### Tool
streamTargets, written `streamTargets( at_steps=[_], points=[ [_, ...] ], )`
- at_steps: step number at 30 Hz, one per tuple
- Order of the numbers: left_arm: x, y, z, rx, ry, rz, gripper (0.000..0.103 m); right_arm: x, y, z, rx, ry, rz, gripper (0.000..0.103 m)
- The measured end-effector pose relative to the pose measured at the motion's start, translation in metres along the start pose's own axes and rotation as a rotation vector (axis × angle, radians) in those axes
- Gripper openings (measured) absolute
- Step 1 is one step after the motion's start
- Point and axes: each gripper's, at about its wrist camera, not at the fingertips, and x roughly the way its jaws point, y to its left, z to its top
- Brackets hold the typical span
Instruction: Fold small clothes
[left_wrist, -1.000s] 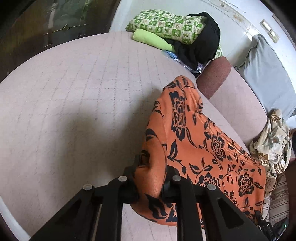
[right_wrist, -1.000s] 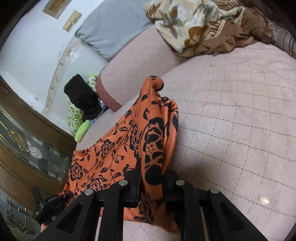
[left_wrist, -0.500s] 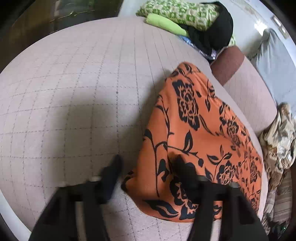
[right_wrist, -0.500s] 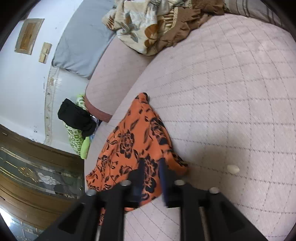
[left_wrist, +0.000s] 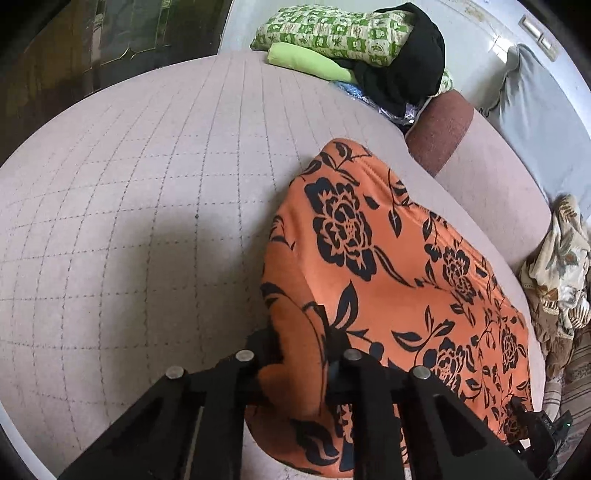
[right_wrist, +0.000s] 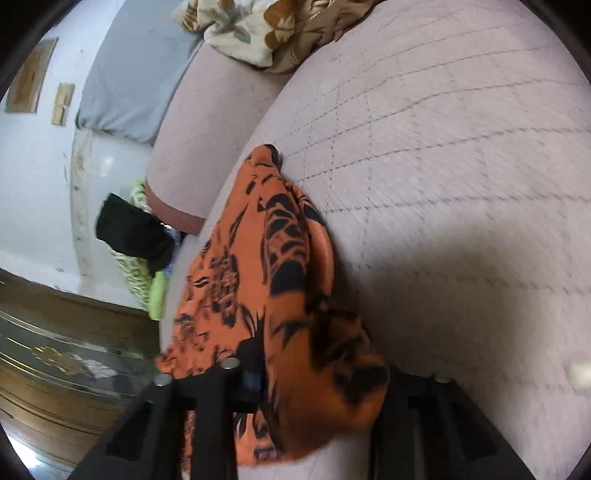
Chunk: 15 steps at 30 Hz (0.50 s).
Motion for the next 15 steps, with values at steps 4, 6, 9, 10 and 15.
streamTargets(
  at_steps=[4, 6, 9, 10, 15],
  points=[
    [-0.013, 0.002, 0.003, -0.011, -0.020, -0.046, 0.010, -0.014, 0.038, -0.011, -0.182, -0.113, -0.091, 0.021],
    [-0.026, 0.002, 0.004, -0.008, -0.038, -0.079, 0.010, -0.027, 0.057, -0.022, -0.285, -0.164, -0.110, 0.020],
    [-0.039, 0.001, 0.000, 0.009, -0.036, -0.110, 0.010, -0.054, 0.067, -0.032, -0.312, -0.212, -0.094, 0.020],
    [-0.042, 0.000, -0.002, 0.015, -0.053, -0.116, 0.010, -0.067, 0.068, -0.038, -0.317, -0.231, -0.105, 0.020],
    [-0.041, 0.006, -0.025, 0.049, 0.014, -0.089, 0.010, -0.116, 0.061, -0.062, -0.322, -0.252, -0.136, 0.020]
  ],
)
